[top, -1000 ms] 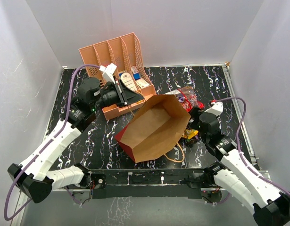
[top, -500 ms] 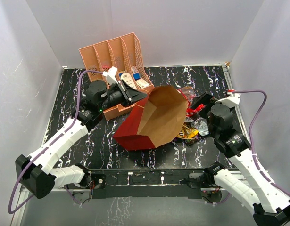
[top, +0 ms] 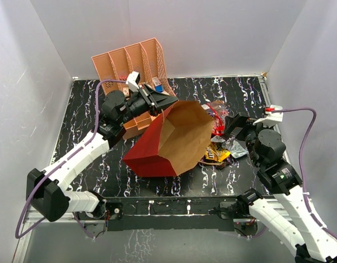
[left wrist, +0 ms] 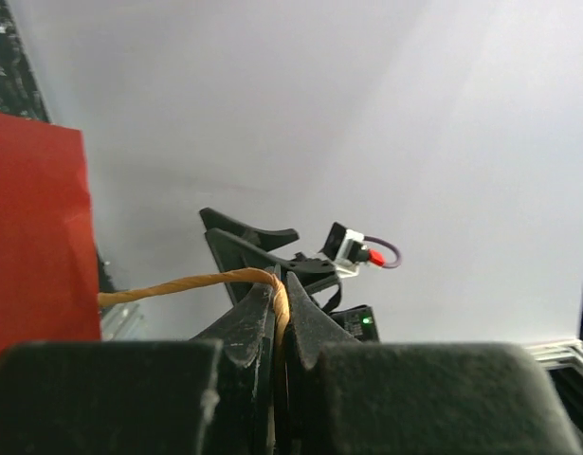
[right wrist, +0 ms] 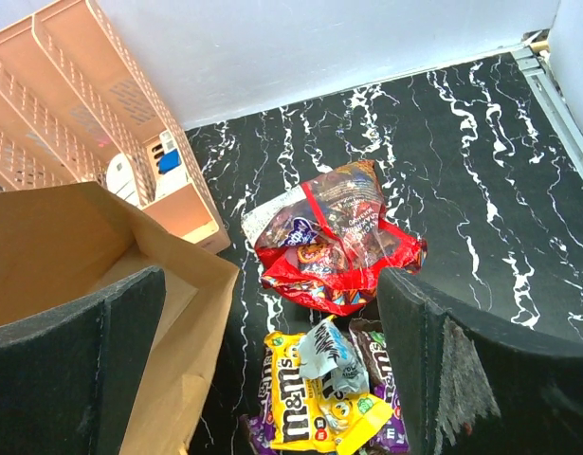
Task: Take the snacks out of the paper bag
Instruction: Adjust the paper bag at the center of the board.
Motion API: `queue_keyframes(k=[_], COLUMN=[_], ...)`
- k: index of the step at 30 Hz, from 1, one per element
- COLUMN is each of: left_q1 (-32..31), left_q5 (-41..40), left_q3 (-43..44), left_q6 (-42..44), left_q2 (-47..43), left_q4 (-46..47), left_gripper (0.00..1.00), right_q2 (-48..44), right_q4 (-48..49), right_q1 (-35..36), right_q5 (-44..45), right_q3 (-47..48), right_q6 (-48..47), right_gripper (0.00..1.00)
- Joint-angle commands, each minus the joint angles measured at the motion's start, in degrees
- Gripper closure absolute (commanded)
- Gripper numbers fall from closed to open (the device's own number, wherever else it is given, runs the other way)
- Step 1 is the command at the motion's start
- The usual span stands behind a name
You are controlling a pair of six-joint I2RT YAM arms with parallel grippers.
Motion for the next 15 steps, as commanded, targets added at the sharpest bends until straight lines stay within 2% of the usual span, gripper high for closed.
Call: queue_keyframes(k=[1,10,15], left_q1=[0.07,-0.51,-4.11], left_q5=[1.26,-1.86,-4.4], left_q3=[1.15,2.32,1.21], left_q6=[-7.42,-10.26,-10.87], left_q2=[0.15,0.45,1.97], left_q4=[11.12,11.76,12.89], left_gripper=[1.0,1.0,1.0], right_q2=[-0.49,1.01,1.86], right_q4=[3.64,2.83,1.04], right_q1=[-0.21,-0.21,-0.24], right_q5=[-1.97,2.64,1.66], right_q3=[3.11,3.97,5.15], right_q6=[-3.13,5.05,7.39], right_gripper=[0.02,0.02,0.02])
